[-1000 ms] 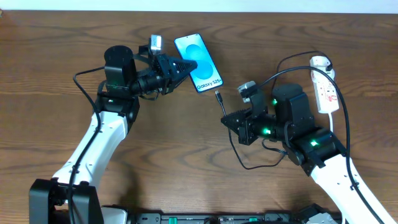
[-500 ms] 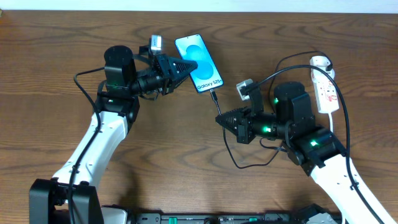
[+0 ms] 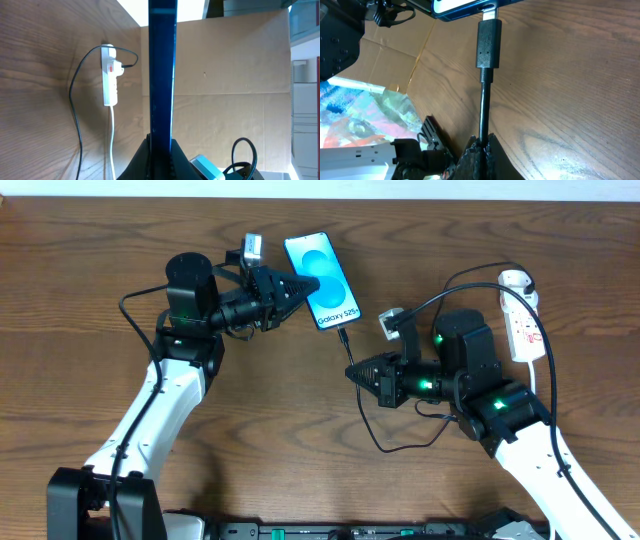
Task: Plug charger to phone and switch on socket
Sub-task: 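Bring the cable plug under the phone's bottom port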
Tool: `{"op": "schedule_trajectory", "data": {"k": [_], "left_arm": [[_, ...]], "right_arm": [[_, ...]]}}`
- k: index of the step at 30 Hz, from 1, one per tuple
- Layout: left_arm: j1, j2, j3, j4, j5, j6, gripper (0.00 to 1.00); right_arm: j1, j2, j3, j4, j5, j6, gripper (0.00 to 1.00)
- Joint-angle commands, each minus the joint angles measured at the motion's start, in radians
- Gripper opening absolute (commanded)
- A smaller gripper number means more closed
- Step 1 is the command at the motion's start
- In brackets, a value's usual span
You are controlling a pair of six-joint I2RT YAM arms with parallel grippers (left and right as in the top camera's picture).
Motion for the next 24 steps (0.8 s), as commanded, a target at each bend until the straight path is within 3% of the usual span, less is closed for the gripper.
{"op": "schedule_trajectory", "data": {"k": [1,7,13,24], "left_arm": [[0.003,-0.004,0.024,0.016,0.023,0.056,0.07],[0.003,-0.004,0.024,0.016,0.021,0.13,0.08],[0.003,-0.004,0.024,-0.024,0.024,0.128,0.08],[0.003,-0.004,0.024,-0.024,0.032,0.021,0.08]], "right_arm": [[0.003,0.0,-0.001,-0.014,-0.017,0.007,0.01],[0.003,0.0,-0.001,-0.031,-0.018,0.006,0.01],[0.003,0.0,-0.001,-0.02,-0.016,-0.02,0.01],[0.003,0.0,-0.001,-0.019,0.002,-0.019,0.01]]}}
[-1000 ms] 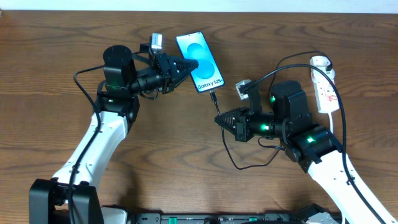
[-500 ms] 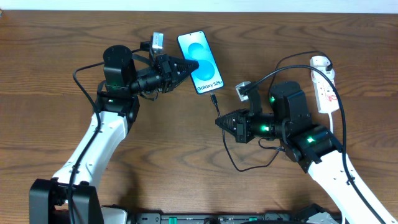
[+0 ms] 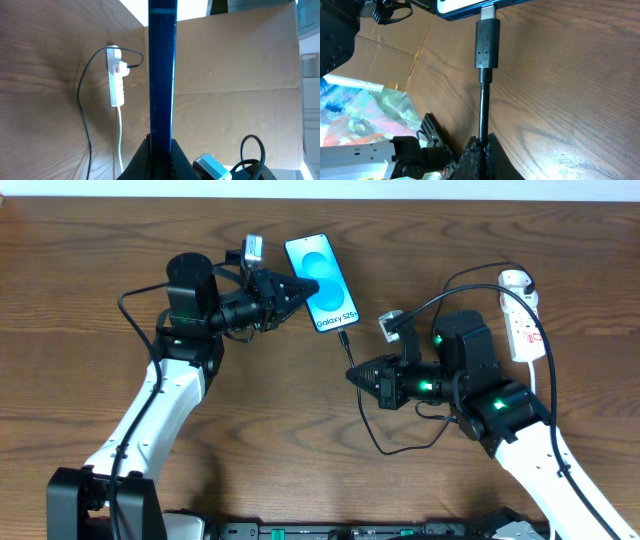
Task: Plug charger to phone and switch on socket
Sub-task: 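Bring the cable plug under the phone's bottom port, then push the USB-C plug up into the phone's port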
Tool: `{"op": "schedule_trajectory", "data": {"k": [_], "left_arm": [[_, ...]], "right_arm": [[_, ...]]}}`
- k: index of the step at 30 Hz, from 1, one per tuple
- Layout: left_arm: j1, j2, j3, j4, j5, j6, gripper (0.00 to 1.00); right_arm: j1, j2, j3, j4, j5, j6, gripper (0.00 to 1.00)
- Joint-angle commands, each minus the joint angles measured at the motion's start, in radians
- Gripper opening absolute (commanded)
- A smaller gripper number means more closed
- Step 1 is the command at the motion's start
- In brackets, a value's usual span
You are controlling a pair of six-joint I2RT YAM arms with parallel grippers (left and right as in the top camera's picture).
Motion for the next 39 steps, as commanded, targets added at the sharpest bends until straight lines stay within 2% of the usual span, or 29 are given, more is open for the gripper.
{"op": "schedule_trajectory", "data": {"k": [1,7,11,12,13,16,17,19,21,23,27,29,35,39], "left_arm": [[0.003,-0.004,0.024,0.012,0.038,-0.05,0.07],[0.003,-0.004,0.024,0.015,0.116,0.015,0.07],[0.003,-0.004,0.024,0.015,0.126,0.018,0.08],[0.003,-0.004,0.024,0.015,0.125,0.022,0.08],[0.003,-0.004,0.024,0.015,0.125,0.031,0.07],[0.003,-0.004,0.024,0.015,0.121,0.058,0.08],[0.003,-0.004,0.024,0.014,0.108,0.108,0.07],[0.003,-0.004,0.024,0.014,0.1,0.16,0.07],[0.003,-0.004,0.024,0.013,0.098,0.244,0.08],[0.003,-0.003,0.024,0.014,0.095,0.26,0.07],[0.003,-0.003,0.024,0.013,0.091,0.275,0.08],[0.003,-0.003,0.024,0.013,0.092,0.275,0.07],[0.003,-0.003,0.024,0.013,0.092,0.259,0.07],[0.003,-0.003,0.024,0.013,0.092,0.24,0.08]], "right_arm": [[0.003,0.0,-0.001,0.006,0.01,-0.015,0.01],[0.003,0.0,-0.001,0.06,0.053,-0.015,0.01],[0.003,0.0,-0.001,0.111,0.053,-0.015,0.01],[0.003,0.0,-0.001,0.109,0.053,-0.015,0.04],[0.003,0.0,-0.001,0.102,0.053,-0.016,0.11],[0.003,0.0,-0.001,0.074,0.053,-0.062,0.22],[-0.001,0.0,-0.001,0.06,0.053,-0.175,0.34],[-0.035,-0.014,0.003,0.065,0.052,-0.233,0.47],[-0.117,-0.083,0.033,0.069,0.053,-0.236,0.57],[-0.156,-0.141,0.039,0.108,0.053,-0.235,0.6],[-0.088,-0.158,0.039,0.159,0.098,-0.228,0.58],[0.01,-0.111,0.039,0.11,0.232,-0.228,0.55],[0.167,-0.002,0.039,0.098,0.372,-0.22,0.48],[0.212,0.045,0.039,0.096,0.473,-0.22,0.29]]}}
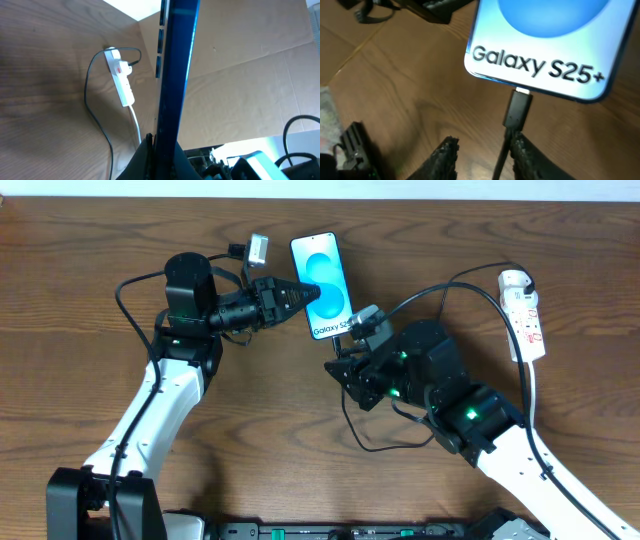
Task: Plug charger to phone and switch on socket
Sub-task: 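Push the USB-C plug up into the phone's port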
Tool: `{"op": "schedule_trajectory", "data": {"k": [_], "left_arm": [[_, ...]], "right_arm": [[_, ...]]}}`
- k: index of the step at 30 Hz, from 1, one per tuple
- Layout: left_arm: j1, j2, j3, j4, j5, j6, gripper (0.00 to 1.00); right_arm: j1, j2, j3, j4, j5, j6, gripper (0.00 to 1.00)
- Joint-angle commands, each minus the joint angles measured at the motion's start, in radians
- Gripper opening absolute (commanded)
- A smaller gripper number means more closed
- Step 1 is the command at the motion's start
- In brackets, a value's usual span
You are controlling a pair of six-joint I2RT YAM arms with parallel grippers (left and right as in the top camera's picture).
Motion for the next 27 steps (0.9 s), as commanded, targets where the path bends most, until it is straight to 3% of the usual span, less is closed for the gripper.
{"op": "schedule_trajectory", "data": {"k": [1,5,8,10,12,24,27], "left_arm": [[-0.002,-0.003,0.024,0.012,0.021,-0.006,0.07],[-0.002,-0.003,0.024,0.012,0.021,-0.009,0.07],[-0.002,-0.003,0.024,0.012,0.028,-0.009,0.08],[-0.003,-0.003,0.024,0.013,0.053,-0.008,0.07],[-0.003,-0.003,0.024,0.013,0.08,-0.003,0.07],[-0.086,-0.003,0.024,0.013,0.111,0.041,0.07],[-0.085,-0.003,0.024,0.013,0.096,0.052,0.07]], "right_arm": [[0.019,0.012,0.006,0.0,0.082,-0.002,0.29],[0.02,0.012,0.006,-0.024,0.135,-0.002,0.37],[0.02,0.014,0.006,-0.035,0.144,-0.002,0.25],[0.02,0.014,0.006,-0.019,0.144,-0.002,0.09],[0.02,0.014,0.006,0.001,0.144,-0.002,0.01],[0.019,0.014,0.006,0.125,0.145,-0.003,0.01],[0.019,0.01,0.006,0.08,0.144,-0.002,0.18]]}}
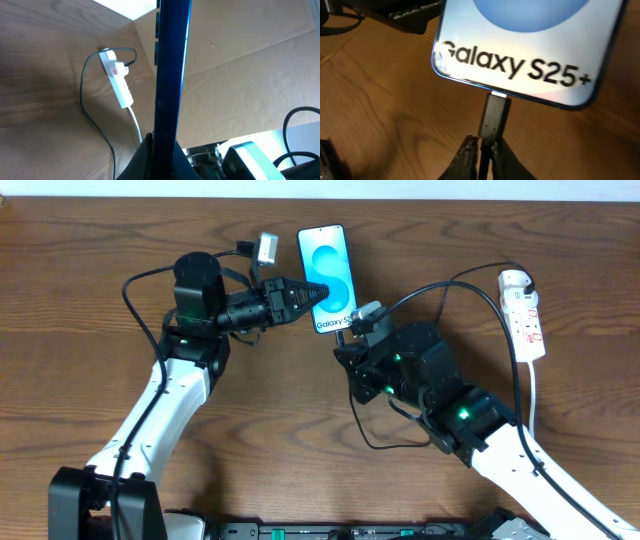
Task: Plug charger to phone and switch on socket
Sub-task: 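Push the USB-C plug up into the phone's port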
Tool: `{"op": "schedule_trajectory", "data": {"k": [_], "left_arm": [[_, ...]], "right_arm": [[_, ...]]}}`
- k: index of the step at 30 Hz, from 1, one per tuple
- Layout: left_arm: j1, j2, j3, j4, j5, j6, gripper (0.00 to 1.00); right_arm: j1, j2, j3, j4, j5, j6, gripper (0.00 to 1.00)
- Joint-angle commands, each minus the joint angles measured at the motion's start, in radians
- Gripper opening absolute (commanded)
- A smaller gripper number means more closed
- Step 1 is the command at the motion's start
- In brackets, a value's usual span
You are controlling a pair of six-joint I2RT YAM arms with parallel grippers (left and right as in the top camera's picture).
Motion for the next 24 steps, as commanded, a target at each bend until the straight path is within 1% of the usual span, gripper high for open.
{"op": "schedule_trajectory", "data": {"k": [1,2,4,8,9,11,12,14,15,17,18,19,22,23,24], "left_arm": [[-0.04,-0.003,0.016,-0.003,0.108,0.037,0.07],[-0.04,-0.003,0.016,-0.003,0.105,0.081,0.07],[-0.04,-0.003,0.016,-0.003,0.105,0.201,0.07],[-0.04,-0.003,0.016,-0.003,0.105,0.285,0.07],[-0.04,-0.003,0.016,-0.003,0.105,0.312,0.07],[-0.04,-0.003,0.016,-0.003,0.105,0.349,0.07],[-0.04,-0.003,0.016,-0.003,0.105,0.351,0.07],[-0.04,-0.003,0.016,-0.003,0.101,0.349,0.07],[-0.04,-0.003,0.016,-0.003,0.1,0.344,0.07],[-0.04,-0.003,0.016,-0.003,0.013,0.214,0.07],[-0.04,-0.003,0.016,-0.003,-0.059,0.131,0.08],[-0.04,-0.003,0.016,-0.003,-0.102,0.082,0.07],[-0.04,-0.003,0.016,-0.003,-0.137,0.064,0.07],[-0.04,-0.003,0.016,-0.003,-0.137,0.045,0.07],[-0.04,-0.003,0.016,-0.003,-0.137,0.031,0.07]], "right_arm": [[0.002,-0.02,0.032,-0.01,0.019,-0.008,0.28],[-0.007,-0.055,0.032,-0.027,0.019,-0.008,0.41],[-0.031,-0.125,0.032,-0.041,0.02,-0.008,0.53],[-0.092,-0.277,0.032,-0.047,0.037,-0.007,0.68],[-0.119,-0.336,0.032,-0.051,0.102,-0.008,0.75],[-0.135,-0.37,0.032,-0.075,0.185,-0.007,0.78],[-0.135,-0.37,0.032,-0.099,0.186,-0.004,0.79],[-0.133,-0.34,0.032,-0.151,0.152,0.078,0.79],[-0.133,-0.301,0.032,-0.188,0.09,0.115,0.79],[-0.13,-0.233,0.032,-0.217,-0.008,0.121,0.78],[-0.112,-0.177,0.032,-0.217,-0.05,0.121,0.77],[-0.097,-0.156,0.032,-0.216,-0.054,0.121,0.76],[-0.046,-0.114,0.032,-0.212,-0.052,0.121,0.75],[-0.031,-0.096,0.032,-0.214,-0.035,0.121,0.68],[-0.026,-0.088,0.032,-0.216,-0.021,0.12,0.66]]}}
